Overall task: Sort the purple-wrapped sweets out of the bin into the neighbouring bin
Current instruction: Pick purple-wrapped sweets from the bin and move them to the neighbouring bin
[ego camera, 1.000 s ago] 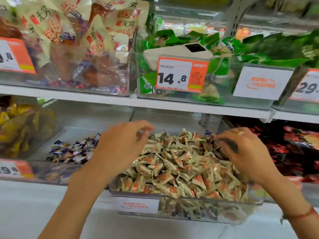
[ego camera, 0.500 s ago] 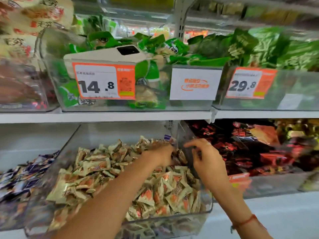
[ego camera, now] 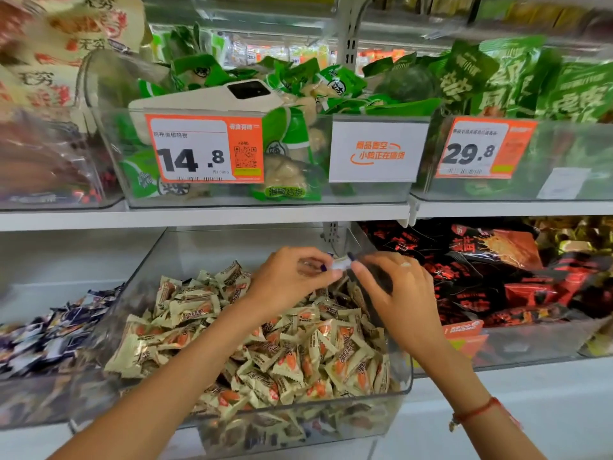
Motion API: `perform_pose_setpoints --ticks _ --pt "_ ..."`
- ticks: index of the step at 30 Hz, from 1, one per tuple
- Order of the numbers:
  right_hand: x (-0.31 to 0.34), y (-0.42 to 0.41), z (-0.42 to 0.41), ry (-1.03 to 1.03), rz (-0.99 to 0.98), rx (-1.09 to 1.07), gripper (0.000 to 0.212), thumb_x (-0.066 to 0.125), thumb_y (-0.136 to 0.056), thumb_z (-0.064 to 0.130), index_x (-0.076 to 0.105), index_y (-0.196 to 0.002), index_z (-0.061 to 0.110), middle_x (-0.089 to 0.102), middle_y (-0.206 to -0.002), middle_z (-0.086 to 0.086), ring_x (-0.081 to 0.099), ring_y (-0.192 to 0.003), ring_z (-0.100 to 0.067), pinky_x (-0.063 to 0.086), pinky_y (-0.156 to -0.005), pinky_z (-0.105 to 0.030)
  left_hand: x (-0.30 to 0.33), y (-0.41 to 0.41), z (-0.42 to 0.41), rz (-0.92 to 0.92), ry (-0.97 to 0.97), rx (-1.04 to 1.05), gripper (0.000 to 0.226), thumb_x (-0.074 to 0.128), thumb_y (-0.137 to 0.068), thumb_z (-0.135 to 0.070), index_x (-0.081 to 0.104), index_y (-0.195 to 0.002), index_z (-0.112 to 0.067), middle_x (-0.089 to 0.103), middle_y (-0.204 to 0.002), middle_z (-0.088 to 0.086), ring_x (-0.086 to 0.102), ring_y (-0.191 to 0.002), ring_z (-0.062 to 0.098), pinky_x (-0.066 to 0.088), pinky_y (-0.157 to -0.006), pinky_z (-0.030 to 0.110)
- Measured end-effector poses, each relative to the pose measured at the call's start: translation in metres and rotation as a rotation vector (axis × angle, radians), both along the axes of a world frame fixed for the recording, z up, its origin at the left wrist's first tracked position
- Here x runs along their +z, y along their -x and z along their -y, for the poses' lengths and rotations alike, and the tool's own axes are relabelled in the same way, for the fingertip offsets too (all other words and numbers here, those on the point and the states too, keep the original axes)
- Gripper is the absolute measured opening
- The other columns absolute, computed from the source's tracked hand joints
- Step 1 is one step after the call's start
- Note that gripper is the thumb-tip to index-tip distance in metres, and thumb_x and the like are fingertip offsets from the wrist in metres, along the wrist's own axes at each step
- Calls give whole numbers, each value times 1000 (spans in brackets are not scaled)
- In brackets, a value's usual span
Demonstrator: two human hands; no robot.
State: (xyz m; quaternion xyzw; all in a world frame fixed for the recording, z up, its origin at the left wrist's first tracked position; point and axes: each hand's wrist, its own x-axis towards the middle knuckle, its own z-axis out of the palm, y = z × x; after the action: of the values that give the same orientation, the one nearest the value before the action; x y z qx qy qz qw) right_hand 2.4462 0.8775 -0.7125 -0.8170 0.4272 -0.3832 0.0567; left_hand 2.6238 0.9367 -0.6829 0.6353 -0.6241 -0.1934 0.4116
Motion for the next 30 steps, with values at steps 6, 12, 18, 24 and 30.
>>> perform_pose_setpoints --ticks 6,12,18,24,30 --pt "14 1 -6 -185 492 350 21 52 -96 31 72 -94 28 69 -92 10 62 -94 -6 47 -82 -19 6 29 4 -275 131 -120 20 71 -83 -31 68 -103 -28 69 -101 -10 63 -89 -3 49 -79 10" --pt "19 11 -5 -320 714 211 24 46 -100 13 59 -84 1 59 -76 -10 52 -67 -9 41 -64 -20 -14 25 30 -298 43 -151 44 76 -78 -17 59 -119 -23 63 -113 -15 57 -107 3 47 -85 12" --pt "11 -10 1 -362 465 -7 33 31 -102 30 49 -84 9 58 -75 -9 53 -69 -27 37 -64 -40 -43 28 64 245 -214 -122 32 67 -87 -21 55 -116 -25 60 -114 -4 57 -107 18 49 -92 37" --pt "4 -12 5 -215 215 -59 36 29 -101 43 51 -96 15 63 -75 -1 58 -66 -22 41 -59 -35 -33 11 49 541 -166 -135 23 64 -87 -39 69 -108 -30 63 -106 -7 56 -101 16 42 -80 29" --pt "1 -13 5 -205 233 -62 34 31 -101 43 52 -95 16 64 -75 0 57 -64 -18 37 -55 -32 -8 -48 24 580 -294 57 22 57 -91 -42 67 -108 -30 64 -115 -7 59 -102 15 49 -89 36"
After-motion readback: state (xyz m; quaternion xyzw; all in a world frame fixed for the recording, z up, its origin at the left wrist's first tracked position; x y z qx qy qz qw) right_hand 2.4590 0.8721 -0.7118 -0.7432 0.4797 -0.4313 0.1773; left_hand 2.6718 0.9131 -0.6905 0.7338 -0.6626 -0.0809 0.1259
